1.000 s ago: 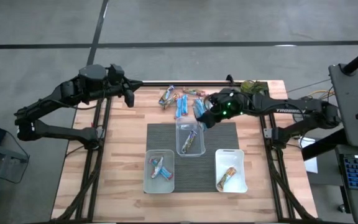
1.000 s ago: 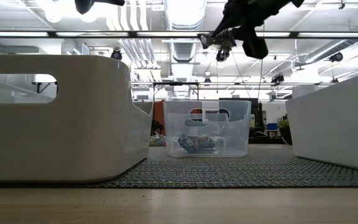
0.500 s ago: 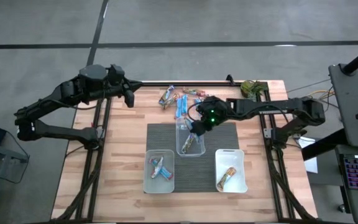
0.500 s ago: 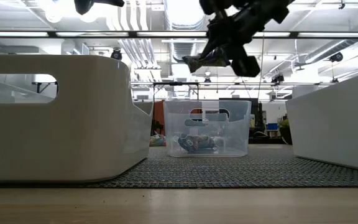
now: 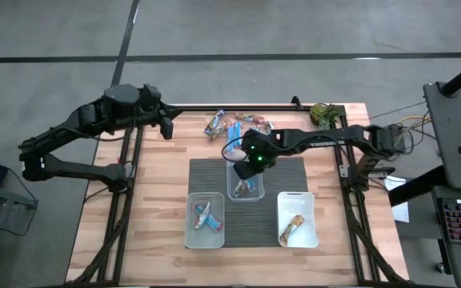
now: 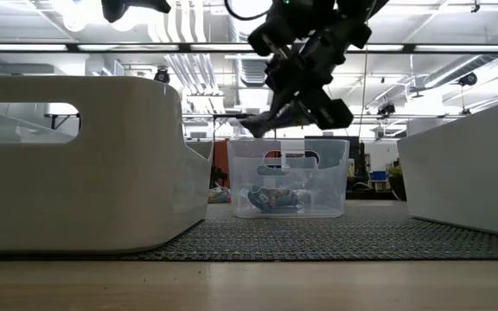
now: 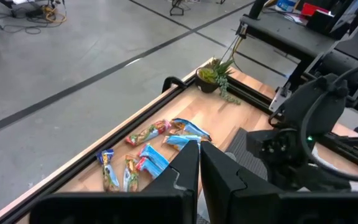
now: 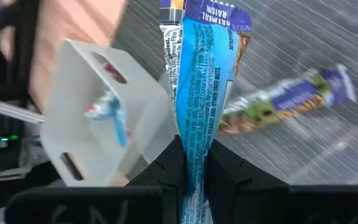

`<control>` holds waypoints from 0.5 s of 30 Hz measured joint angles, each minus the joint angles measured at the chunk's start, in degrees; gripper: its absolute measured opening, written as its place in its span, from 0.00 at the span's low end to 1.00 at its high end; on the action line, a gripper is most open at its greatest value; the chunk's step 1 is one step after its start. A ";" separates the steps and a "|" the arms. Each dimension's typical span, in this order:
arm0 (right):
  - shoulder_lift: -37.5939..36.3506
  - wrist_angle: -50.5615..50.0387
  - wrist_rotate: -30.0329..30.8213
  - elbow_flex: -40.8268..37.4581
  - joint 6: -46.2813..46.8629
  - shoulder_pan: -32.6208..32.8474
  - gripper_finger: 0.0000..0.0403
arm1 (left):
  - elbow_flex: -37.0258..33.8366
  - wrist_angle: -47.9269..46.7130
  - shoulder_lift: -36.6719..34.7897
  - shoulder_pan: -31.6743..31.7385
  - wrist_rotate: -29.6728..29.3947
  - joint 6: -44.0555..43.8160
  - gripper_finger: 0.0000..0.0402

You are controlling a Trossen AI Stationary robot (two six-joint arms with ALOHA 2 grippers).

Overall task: Pick and place Granola Bars by type
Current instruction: Put the blue granola bar into the transparent bin

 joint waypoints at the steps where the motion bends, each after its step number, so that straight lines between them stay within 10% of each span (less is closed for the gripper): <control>1: 0.34 -0.72 0.17 0.31 -0.11 0.00 0.09 | 0.00 0.02 0.00 0.00 0.00 0.00 0.00; 15: 0.21 -0.78 1.35 0.44 -1.01 -0.02 0.09 | -0.23 -0.15 0.22 -0.02 0.00 -0.07 0.00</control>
